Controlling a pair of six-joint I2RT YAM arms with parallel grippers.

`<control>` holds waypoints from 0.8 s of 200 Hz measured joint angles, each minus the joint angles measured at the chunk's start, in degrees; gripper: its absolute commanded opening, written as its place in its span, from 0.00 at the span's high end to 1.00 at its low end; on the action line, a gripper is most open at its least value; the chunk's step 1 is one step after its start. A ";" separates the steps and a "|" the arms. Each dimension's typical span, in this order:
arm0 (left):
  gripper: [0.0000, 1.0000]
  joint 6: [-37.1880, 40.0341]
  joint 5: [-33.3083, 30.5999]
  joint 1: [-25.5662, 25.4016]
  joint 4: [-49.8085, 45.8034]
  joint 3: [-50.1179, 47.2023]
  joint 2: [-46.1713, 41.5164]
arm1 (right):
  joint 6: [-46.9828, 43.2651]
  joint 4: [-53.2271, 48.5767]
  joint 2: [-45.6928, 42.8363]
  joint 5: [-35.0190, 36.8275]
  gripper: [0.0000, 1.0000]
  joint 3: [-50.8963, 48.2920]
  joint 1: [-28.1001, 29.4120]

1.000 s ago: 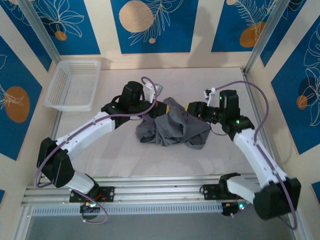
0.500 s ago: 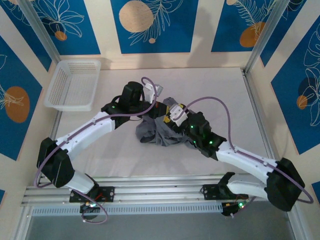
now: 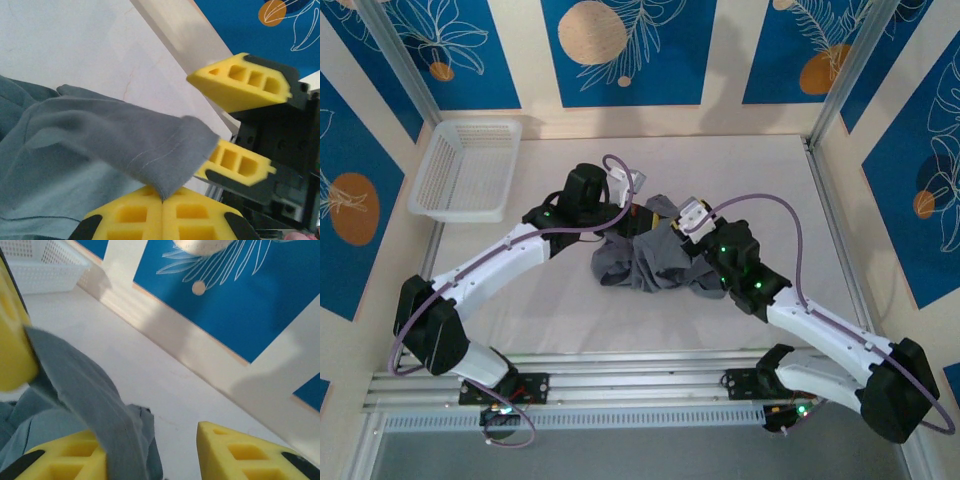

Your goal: Fold the inside-out t-shirt

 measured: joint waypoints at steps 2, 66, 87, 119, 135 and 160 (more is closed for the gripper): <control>1.00 0.00 0.00 0.00 0.00 0.00 0.00 | 0.28 -0.48 0.04 -0.46 0.62 0.00 -0.22; 1.00 0.02 -0.02 0.00 -0.44 0.00 0.02 | 6.73 -12.35 2.25 -21.94 0.48 3.48 -3.48; 1.00 0.00 -0.02 0.00 -0.42 0.00 0.02 | 9.03 -12.48 1.95 -26.29 0.54 3.74 -4.15; 1.00 0.00 -0.02 0.00 -0.42 0.00 0.11 | 12.48 -11.47 0.44 -31.50 0.83 3.76 -6.03; 1.00 0.02 -0.02 0.00 -0.44 0.00 0.11 | 13.64 -10.36 0.13 -32.89 0.84 3.78 -6.73; 1.00 0.00 -0.02 0.00 -0.42 0.00 0.11 | 14.36 -9.88 0.35 -32.96 0.81 3.78 -7.26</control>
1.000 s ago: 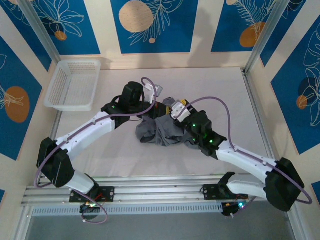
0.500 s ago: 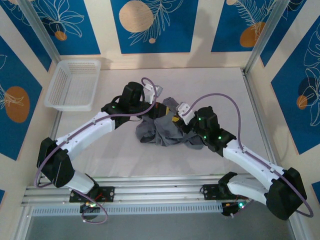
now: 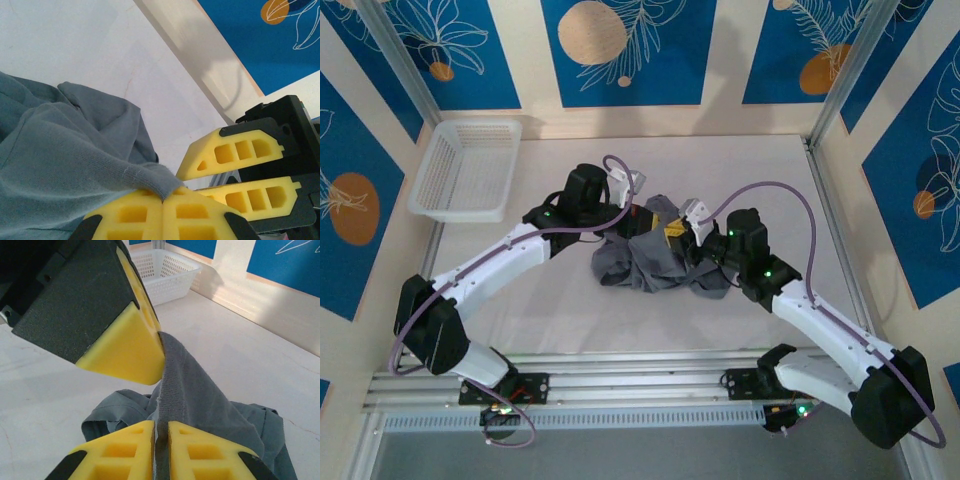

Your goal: Fold the inside-out t-shirt

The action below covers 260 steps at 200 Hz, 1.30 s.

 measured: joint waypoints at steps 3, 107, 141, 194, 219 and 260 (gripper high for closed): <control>1.00 0.02 0.00 0.00 -0.02 0.00 0.00 | -0.02 0.04 0.09 0.22 0.80 0.00 0.00; 1.00 0.02 -0.42 0.00 -0.02 -0.33 0.00 | -0.87 -0.44 3.91 10.05 0.82 -0.02 -2.14; 1.00 0.02 -0.42 0.00 -0.02 -0.33 0.00 | -0.07 -0.96 1.55 9.27 0.83 -0.70 -4.28; 1.00 0.02 -0.42 0.00 -0.02 -0.33 0.00 | 2.38 -2.19 4.04 2.78 0.68 -0.79 -6.19; 1.00 0.00 -0.42 0.00 -0.02 -0.33 0.00 | 3.30 -2.16 6.47 -0.94 0.53 -0.79 -6.08; 1.00 0.02 -0.42 0.00 -0.02 -0.33 0.00 | 5.25 -2.16 7.19 -0.66 0.61 -0.09 -6.01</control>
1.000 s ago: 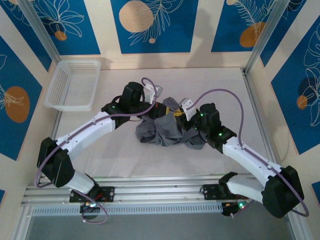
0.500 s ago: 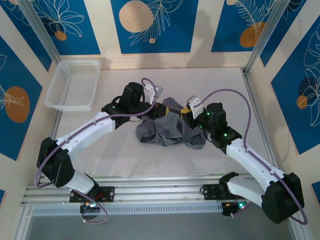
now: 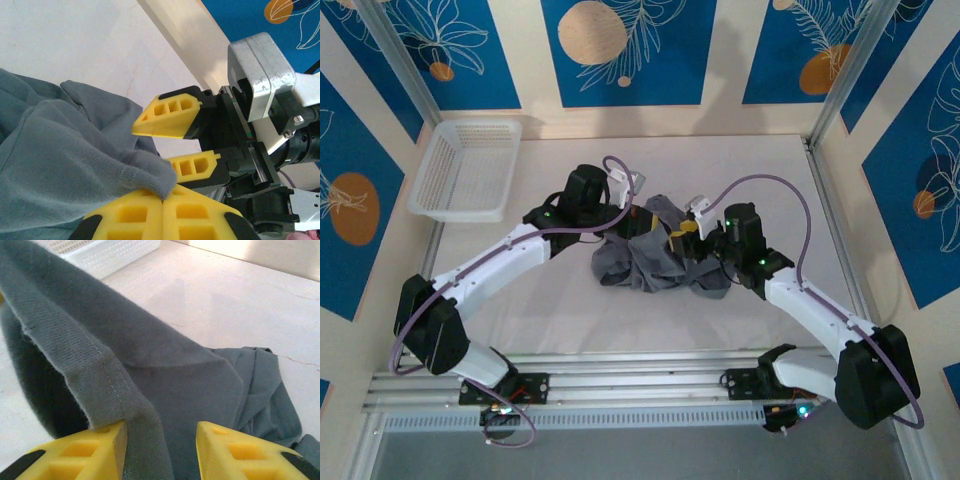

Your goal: Fold the inside-out t-shirt

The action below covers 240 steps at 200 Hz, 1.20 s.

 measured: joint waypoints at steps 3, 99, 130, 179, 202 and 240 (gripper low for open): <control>1.00 0.00 0.00 0.00 0.00 0.00 0.00 | 0.07 0.00 0.00 0.26 0.62 0.11 0.00; 1.00 0.00 0.02 0.00 -0.02 0.02 0.39 | 7.67 4.00 2.67 -7.93 0.50 4.52 0.35; 1.00 0.00 0.02 0.00 0.00 0.04 0.46 | 11.06 4.94 2.69 -14.08 0.59 5.57 -1.60; 1.00 0.02 0.02 0.00 -0.09 0.04 0.68 | 8.96 2.56 4.15 -9.99 0.61 6.88 -1.01; 1.00 0.02 0.02 0.00 -0.42 0.04 0.66 | 6.97 0.11 5.70 -5.11 0.61 6.91 0.20; 1.00 0.00 0.02 0.00 -0.44 0.04 0.68 | 5.16 -3.56 6.91 0.46 0.61 6.91 0.33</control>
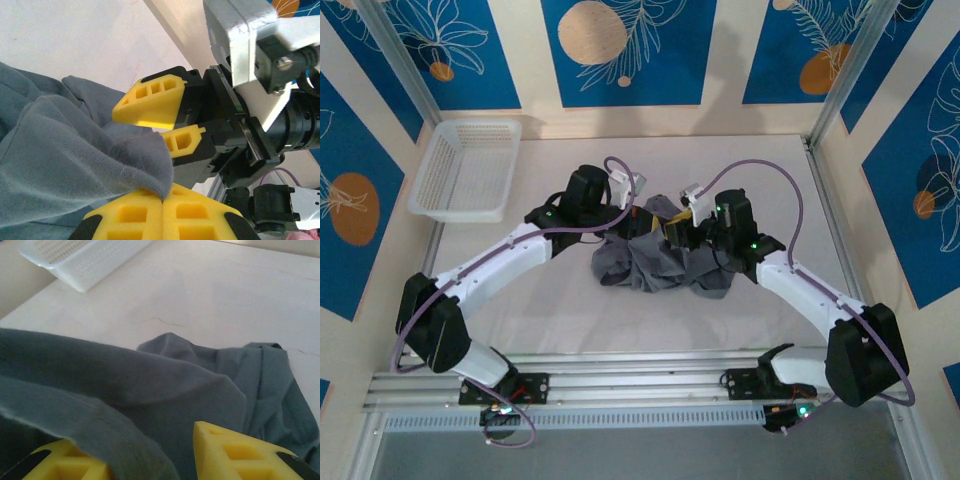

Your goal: Fold the inside-out t-shirt

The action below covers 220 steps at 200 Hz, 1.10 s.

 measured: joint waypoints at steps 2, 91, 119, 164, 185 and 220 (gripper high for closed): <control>1.00 0.00 -0.02 0.00 0.00 0.00 0.00 | -0.04 -0.20 0.07 0.17 0.62 0.00 -0.04; 1.00 0.00 0.00 0.00 0.00 0.00 0.00 | 4.63 -15.10 3.93 -2.99 0.71 1.95 -8.76; 1.00 0.00 0.00 0.00 0.00 0.00 0.00 | 6.19 -16.79 3.93 -5.51 0.64 1.88 -12.02; 1.00 -0.02 0.02 0.00 0.07 0.02 1.18 | 8.94 -13.88 4.42 -12.72 0.57 1.73 -9.29; 1.00 0.00 0.00 0.00 0.00 0.00 1.62 | 10.12 -13.11 6.62 -12.33 0.63 1.75 -8.63; 1.00 0.00 -0.61 0.28 -0.46 -0.17 0.96 | 11.50 -14.32 8.09 -9.68 0.68 1.70 -11.41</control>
